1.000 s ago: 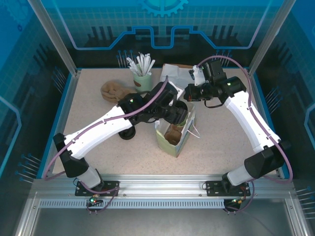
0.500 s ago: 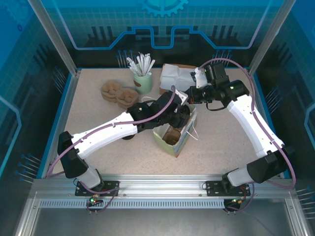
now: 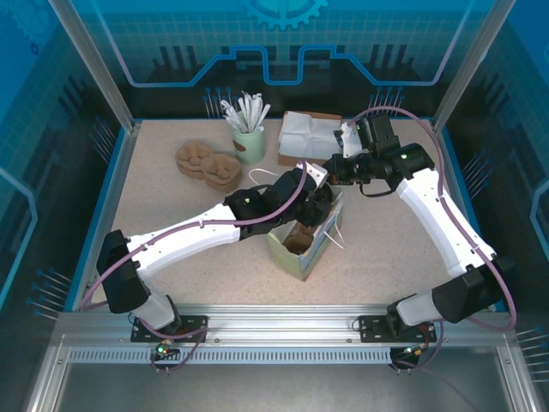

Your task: Pack the takeout coffee

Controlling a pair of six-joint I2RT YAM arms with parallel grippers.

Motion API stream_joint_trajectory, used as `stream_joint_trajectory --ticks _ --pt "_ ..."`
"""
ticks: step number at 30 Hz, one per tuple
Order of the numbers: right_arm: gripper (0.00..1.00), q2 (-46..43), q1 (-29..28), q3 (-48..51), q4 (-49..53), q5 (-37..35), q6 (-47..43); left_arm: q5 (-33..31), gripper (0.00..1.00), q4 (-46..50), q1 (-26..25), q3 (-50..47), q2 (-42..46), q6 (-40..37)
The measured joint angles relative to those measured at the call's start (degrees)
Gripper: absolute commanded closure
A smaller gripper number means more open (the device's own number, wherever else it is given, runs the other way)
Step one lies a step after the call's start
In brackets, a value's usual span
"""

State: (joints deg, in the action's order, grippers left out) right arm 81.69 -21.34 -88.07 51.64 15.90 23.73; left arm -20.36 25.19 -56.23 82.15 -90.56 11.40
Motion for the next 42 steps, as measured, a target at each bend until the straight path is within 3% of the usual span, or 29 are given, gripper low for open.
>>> stream_joint_trajectory --ticks 12,22,42 --pt "1.0 -2.4 0.0 1.3 -2.5 -0.7 -1.4 -1.0 0.25 -3.8 -0.2 -8.2 6.0 -1.0" --pt "1.0 -2.4 0.0 1.2 -2.9 0.9 -3.2 -2.5 0.25 -7.6 -0.2 -8.4 5.8 -1.5" --pt "1.0 -1.1 0.0 0.0 -1.2 8.0 -8.5 -4.1 0.26 -5.8 0.1 -10.8 4.1 -1.2"
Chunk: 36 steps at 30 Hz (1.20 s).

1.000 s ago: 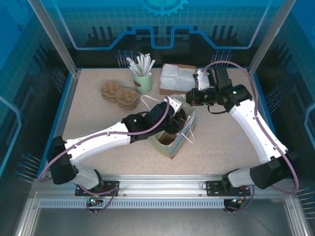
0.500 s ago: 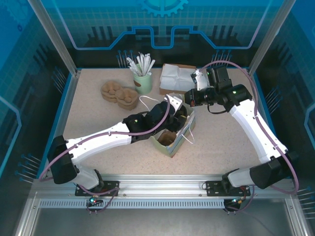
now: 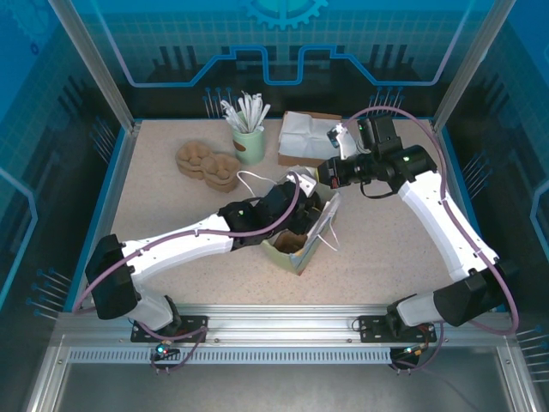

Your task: Pack the takeout coffee

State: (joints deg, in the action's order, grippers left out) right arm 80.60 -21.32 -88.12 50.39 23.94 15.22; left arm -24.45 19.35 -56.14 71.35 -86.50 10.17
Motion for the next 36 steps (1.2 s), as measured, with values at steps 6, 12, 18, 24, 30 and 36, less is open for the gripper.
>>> stream_joint_trajectory --ticks 6,12,18,24,30,36 --pt "1.0 0.0 0.0 -2.5 0.7 1.3 -1.9 -0.2 0.26 -0.6 0.0 -0.8 0.5 0.0" --pt "1.0 0.0 0.1 -2.6 0.7 3.7 -3.5 -1.4 0.26 -1.7 -0.5 -0.8 0.6 0.0" --pt "1.0 0.0 0.5 -2.6 1.0 5.4 -5.2 -3.3 0.26 -2.9 -1.8 -0.8 0.3 -0.2" --pt "1.0 0.0 1.3 -2.6 1.0 7.2 -6.6 -5.2 0.26 -4.9 -2.4 -0.8 -1.3 -1.1" --pt "1.0 0.0 1.5 -2.6 1.0 8.5 -7.3 -6.8 0.26 -5.1 -2.6 -0.8 -2.3 -1.3" --pt "1.0 0.1 1.5 -2.8 1.0 8.8 -7.5 -7.7 0.26 -5.1 -2.6 -0.8 -3.1 -1.3"
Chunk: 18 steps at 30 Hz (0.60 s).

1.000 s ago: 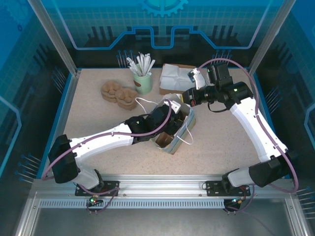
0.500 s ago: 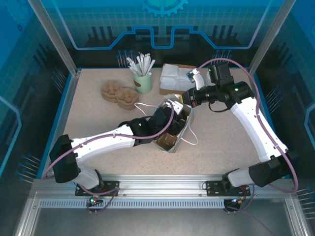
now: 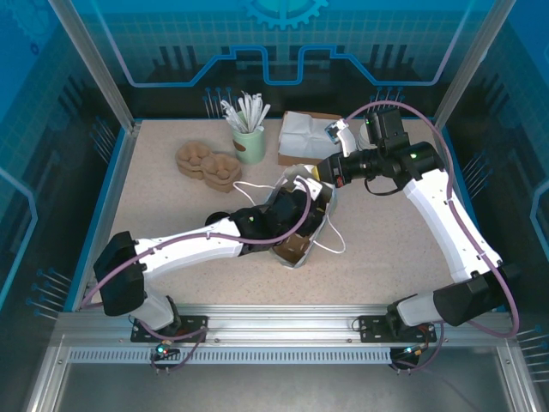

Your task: Pack the takeout coffee

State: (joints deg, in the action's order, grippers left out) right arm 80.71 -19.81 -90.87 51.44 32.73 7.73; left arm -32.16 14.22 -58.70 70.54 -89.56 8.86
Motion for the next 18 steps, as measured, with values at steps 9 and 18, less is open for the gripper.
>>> stream_joint_trajectory --ticks 9,18 --pt "1.0 1.1 0.0 -1.5 0.6 1.0 -0.8 -0.7 0.26 0.0 0.0 0.0 -2.2 0.0" --pt "1.0 1.3 0.3 -1.5 1.0 1.9 -1.2 -1.9 0.25 0.0 0.0 0.7 -2.9 0.0"
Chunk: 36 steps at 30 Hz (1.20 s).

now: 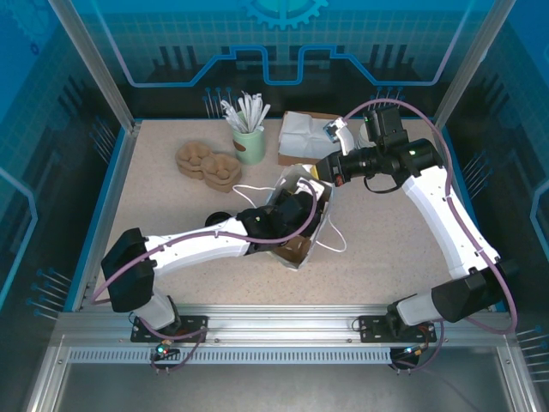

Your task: Pack the takeout coffee

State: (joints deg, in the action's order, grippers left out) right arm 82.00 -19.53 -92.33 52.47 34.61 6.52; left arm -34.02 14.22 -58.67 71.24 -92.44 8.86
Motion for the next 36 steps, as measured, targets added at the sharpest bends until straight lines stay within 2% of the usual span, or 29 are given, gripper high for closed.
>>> stream_joint_trajectory --ticks 25,36 --pt "1.0 2.1 1.2 -0.3 -0.7 1.9 0.1 -0.7 0.25 3.9 1.9 5.3 -4.9 3.3" --pt "0.95 4.1 1.7 0.0 -4.3 1.9 2.1 1.3 0.25 6.6 4.1 7.8 -7.5 6.5"
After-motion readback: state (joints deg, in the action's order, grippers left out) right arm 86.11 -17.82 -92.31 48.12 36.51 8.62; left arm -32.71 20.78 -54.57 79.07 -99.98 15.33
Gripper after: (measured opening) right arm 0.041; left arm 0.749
